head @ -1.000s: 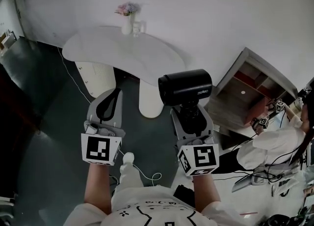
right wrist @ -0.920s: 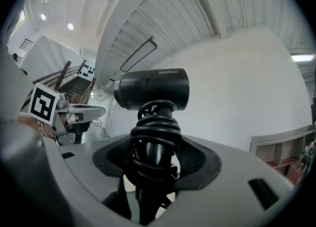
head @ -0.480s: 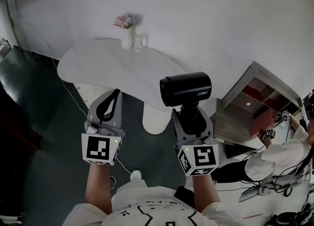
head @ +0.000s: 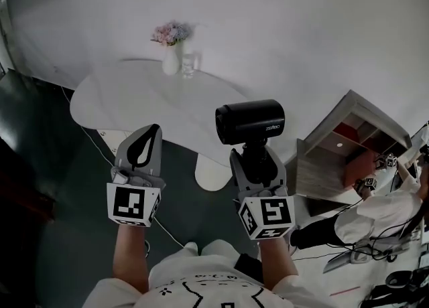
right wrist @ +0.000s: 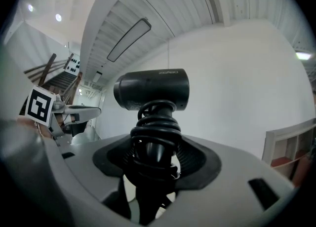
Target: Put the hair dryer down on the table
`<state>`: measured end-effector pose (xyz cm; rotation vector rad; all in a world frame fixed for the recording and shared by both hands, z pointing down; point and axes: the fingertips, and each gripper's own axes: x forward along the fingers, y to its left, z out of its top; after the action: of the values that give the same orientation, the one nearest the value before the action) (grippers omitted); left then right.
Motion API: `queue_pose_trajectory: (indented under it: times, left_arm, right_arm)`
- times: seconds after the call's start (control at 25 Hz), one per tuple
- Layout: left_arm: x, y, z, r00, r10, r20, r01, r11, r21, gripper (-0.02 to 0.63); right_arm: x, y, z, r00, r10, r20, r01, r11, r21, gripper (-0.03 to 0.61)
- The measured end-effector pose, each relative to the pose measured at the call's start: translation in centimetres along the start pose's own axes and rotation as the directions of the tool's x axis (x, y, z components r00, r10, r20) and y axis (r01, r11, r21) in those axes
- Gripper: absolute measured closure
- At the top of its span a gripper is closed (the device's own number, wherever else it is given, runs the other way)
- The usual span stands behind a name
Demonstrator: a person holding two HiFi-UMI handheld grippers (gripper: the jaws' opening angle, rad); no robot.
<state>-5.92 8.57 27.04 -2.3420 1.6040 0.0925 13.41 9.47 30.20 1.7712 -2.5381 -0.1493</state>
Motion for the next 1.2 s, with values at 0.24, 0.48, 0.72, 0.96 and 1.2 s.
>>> queue_pose_trajectory:
  times: [0.24, 0.48, 0.72, 0.96, 1.2]
  left_arm:
    - [-0.5, -0.8, 0.3, 1.000, 0.029, -0.008, -0.029, 0.999, 0.017, 0.594]
    - [0.4, 0.4, -1.1, 0.998, 0.059, -0.004, -0.058, 0.998, 0.025, 0.594]
    - [4.0, 3.6, -2.9, 0.998, 0.068, -0.010, -0.068, 0.997, 0.033, 0.594]
    - [10.2, 7.5, -5.2, 0.998, 0.060, -0.022, -0.059, 0.998, 0.027, 0.594]
    - [17.5, 10.9, -8.1, 0.998, 0.015, -0.067, -0.013, 0.999, 0.035, 0.594]
  right_arm:
    - [-0.2, -0.2, 0.0, 0.999, 0.041, 0.002, -0.041, 0.999, -0.008, 0.320]
    - [2.4, -0.4, -1.1, 0.997, 0.068, 0.022, -0.068, 0.998, 0.003, 0.321]
    - [8.0, -0.8, -1.9, 0.997, 0.076, 0.015, -0.076, 0.997, 0.025, 0.319]
    - [15.1, -1.9, -2.7, 0.998, 0.068, -0.006, -0.068, 0.997, 0.038, 0.319]
    - [23.4, -4.1, -3.6, 0.999, 0.037, -0.036, -0.034, 0.996, 0.084, 0.319]
